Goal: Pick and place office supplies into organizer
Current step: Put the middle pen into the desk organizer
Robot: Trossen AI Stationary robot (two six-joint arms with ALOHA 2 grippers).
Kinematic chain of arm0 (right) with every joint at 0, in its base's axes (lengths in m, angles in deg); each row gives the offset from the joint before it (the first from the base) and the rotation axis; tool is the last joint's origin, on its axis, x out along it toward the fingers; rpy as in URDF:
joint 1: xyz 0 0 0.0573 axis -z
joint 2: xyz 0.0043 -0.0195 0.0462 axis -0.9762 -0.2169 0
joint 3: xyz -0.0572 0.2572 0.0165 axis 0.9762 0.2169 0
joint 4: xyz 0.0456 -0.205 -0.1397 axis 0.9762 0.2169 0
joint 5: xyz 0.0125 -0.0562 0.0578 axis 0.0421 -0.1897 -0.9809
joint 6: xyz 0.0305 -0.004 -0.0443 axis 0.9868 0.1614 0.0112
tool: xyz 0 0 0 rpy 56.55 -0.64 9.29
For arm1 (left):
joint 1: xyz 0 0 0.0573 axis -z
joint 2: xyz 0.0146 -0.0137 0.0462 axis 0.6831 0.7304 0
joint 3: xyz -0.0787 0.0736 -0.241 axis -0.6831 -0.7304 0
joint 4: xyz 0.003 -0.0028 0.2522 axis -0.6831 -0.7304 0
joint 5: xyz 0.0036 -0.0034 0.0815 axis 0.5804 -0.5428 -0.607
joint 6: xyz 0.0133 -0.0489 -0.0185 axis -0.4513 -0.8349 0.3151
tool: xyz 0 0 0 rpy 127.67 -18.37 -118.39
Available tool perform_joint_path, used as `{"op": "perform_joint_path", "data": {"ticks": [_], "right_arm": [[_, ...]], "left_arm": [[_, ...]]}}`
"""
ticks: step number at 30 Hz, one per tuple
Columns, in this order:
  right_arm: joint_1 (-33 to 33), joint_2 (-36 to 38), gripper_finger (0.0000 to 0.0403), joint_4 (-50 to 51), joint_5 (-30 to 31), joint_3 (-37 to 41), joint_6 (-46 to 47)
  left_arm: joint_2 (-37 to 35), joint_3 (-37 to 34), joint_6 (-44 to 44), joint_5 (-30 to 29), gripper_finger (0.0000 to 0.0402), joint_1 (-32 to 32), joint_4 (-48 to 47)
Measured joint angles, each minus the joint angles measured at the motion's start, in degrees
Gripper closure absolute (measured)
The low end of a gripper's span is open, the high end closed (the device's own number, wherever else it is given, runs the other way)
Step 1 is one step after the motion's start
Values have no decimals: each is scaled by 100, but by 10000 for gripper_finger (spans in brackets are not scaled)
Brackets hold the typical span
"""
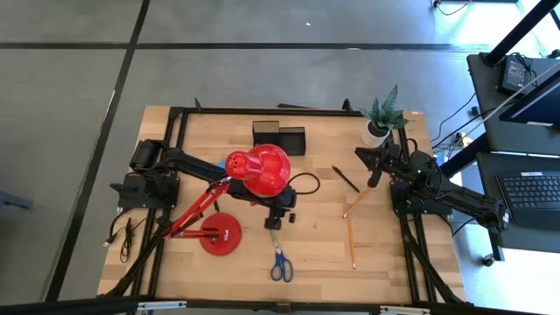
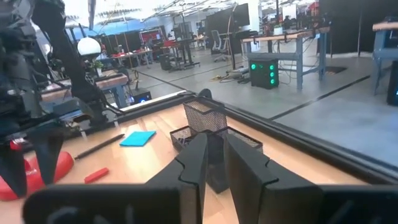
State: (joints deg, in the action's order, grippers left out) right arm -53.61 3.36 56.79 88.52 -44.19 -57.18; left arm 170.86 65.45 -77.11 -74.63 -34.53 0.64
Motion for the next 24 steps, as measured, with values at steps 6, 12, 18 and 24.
{"op": "perform_joint_path", "data": {"ticks": [6,12,18,24], "right_arm": [[0,0,344,12,-52,0,141],[0,0,344,13,-57,0,104],[0,0,344,15,-57,0,-22],[0,0,344,15,-59,0,-43]], "left_arm": [[40,25,-215,-4,261,90,83],[40,25,-432,-2,261,228,-86],[40,25,-1019,-92,261,341,-864],[40,25,-1833,-134,261,353,-1334]]}}
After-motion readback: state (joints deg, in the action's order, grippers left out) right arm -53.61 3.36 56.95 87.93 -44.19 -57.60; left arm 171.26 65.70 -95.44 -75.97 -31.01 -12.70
